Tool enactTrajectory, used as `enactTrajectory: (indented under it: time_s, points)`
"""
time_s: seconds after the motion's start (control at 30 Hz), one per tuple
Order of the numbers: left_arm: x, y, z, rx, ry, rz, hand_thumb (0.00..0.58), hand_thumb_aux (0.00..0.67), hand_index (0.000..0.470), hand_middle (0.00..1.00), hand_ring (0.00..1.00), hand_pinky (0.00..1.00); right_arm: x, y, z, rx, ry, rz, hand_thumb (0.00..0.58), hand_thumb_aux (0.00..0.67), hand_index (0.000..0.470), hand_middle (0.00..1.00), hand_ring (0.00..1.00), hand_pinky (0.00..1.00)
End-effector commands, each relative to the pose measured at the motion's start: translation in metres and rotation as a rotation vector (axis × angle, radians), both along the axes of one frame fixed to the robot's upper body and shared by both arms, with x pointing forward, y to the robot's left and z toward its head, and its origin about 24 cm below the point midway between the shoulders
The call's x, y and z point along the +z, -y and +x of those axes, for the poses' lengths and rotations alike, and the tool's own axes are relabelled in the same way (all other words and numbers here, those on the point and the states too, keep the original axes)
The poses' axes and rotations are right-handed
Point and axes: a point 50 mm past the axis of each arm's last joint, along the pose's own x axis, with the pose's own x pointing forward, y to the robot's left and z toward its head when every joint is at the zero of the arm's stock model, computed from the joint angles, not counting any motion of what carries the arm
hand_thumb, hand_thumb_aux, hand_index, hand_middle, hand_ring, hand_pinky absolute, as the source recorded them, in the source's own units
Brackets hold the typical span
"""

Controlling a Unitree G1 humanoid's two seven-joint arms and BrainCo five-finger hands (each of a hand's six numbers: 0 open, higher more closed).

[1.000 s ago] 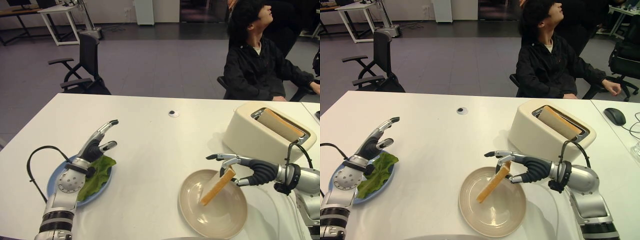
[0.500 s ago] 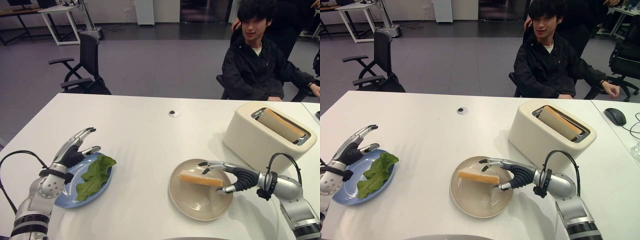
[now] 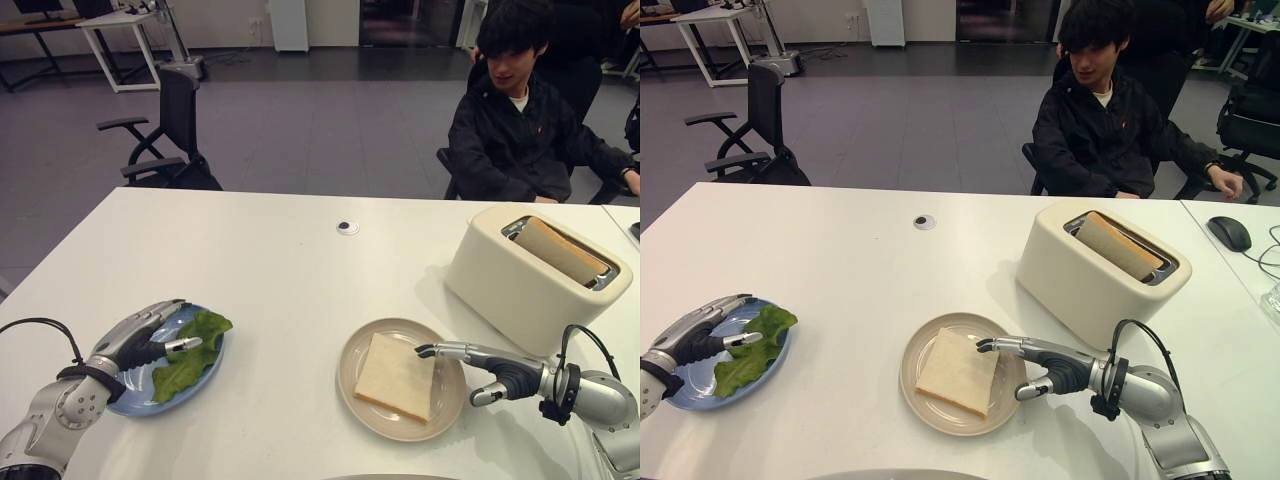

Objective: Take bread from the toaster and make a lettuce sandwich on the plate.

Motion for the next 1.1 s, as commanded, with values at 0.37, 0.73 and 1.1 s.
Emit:
enactTrajectory:
  time_s: [0.37, 0.73, 1.1]
  points:
    - [-0.008, 0.008, 0.004, -0.010, 0.036, 0.025, 0.580, 0.670, 0.470, 0.00, 0.00, 0.00, 0.005, -0.002, 0.003, 0.011, 0.023, -0.038, 0.000, 0.000, 0.000, 0.00, 0.00, 0.00]
    - [-0.003, 0.011, 0.007, -0.032, 0.093, 0.005, 0.580, 0.670, 0.470, 0.00, 0.00, 0.00, 0.004, -0.002, 0.004, 0.006, 0.028, -0.032, 0.000, 0.000, 0.000, 0.00, 0.00, 0.00]
    - [0.017, 0.008, 0.012, -0.034, 0.174, 0.022, 0.331, 0.231, 0.162, 0.00, 0.00, 0.00, 0.004, 0.002, 0.005, -0.012, 0.028, -0.024, 0.000, 0.000, 0.000, 0.00, 0.00, 0.00]
